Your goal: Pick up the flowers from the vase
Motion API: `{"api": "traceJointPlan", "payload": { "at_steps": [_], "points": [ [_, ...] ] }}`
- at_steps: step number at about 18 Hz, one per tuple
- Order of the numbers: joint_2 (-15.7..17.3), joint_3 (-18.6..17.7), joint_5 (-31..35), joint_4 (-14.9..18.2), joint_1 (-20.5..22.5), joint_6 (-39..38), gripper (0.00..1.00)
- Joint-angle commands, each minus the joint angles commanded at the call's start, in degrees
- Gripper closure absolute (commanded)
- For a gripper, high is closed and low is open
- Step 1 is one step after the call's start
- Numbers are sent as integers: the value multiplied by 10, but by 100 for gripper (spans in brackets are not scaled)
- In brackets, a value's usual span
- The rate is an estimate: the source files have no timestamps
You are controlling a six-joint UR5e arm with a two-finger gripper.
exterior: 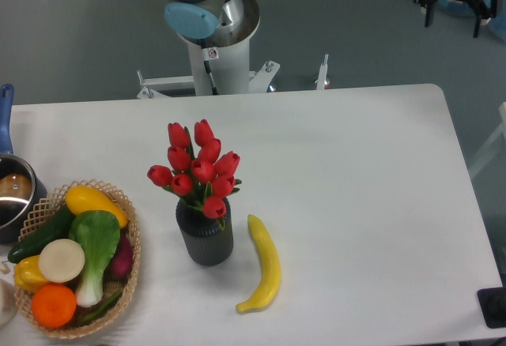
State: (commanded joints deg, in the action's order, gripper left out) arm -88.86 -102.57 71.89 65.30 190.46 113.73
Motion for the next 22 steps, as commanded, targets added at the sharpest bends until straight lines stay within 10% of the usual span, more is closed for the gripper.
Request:
{"api": "traceJointPlan", "payload": {
  "at_steps": [11,22],
  "points": [
    [12,-25,-37,-4,-18,-58,0],
    [30,-97,-259,-13,-33,-224,0]
  ]
}}
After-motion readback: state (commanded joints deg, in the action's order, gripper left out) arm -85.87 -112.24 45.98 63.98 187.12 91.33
